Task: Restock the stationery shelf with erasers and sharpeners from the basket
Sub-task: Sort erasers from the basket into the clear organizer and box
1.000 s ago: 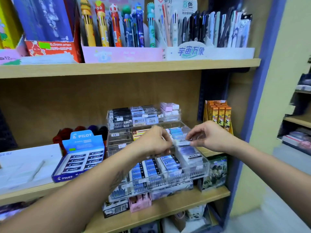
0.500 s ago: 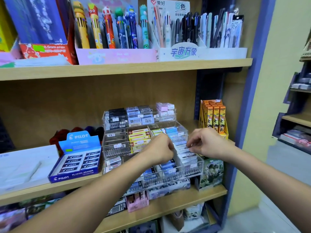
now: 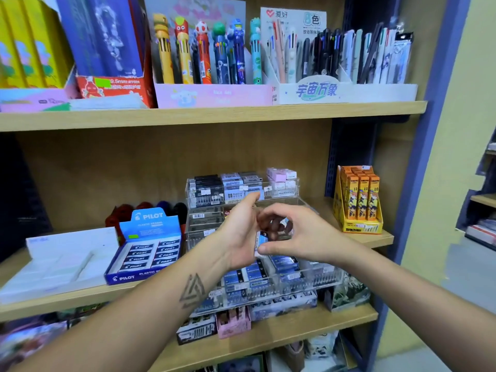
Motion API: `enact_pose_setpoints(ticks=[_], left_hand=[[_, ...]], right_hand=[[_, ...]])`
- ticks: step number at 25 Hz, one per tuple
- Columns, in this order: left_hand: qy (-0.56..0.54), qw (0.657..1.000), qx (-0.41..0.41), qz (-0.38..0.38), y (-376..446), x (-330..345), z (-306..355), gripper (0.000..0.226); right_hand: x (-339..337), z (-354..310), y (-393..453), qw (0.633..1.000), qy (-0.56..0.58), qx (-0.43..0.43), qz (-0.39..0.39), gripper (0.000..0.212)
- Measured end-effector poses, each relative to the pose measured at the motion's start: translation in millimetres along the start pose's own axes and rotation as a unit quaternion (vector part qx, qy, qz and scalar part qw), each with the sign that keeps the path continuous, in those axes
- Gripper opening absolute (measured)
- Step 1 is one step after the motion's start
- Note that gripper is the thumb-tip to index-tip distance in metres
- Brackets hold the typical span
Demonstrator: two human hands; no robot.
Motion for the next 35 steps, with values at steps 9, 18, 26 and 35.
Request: enact_pose_setpoints(ticks=[9, 18, 26, 35], left_hand=[[0.075, 0.996, 0.038, 0.032, -24.8, -29.6, 24.0, 0.027], [0.225, 0.958, 0.133, 0.118, -50.9, -80.8, 45.6, 0.008], [0.727, 0.626, 0.28, 0.027, -83.6, -74.1, 44.0, 0.017], [0.734, 0.61, 0.295, 0.028, -82.7, -81.3, 39.4, 0.019]], right_hand=[[-4.3, 4.0, 25.9, 0.997, 0.0, 0.031, 0.071, 0.02], [22.3, -11.1, 33.2, 0.991, -0.125, -0.029, 0.034, 0.024], [47.0, 17.5, 35.5, 0.983, -0.156, 0.091, -0.02, 0.02], [92.2, -4.0, 44.2, 0.946, -0.322, 0.006, -0.027, 0.017]])
Point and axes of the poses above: each hand's wrist, its own y-axis towards the middle knuckle, its own x-axis out of the palm, z = x × y, the point moved 9 cm from there along y, towards the middle knuckle, and after that the axes turned 8 degrees about -y, right-handed, at the moved point
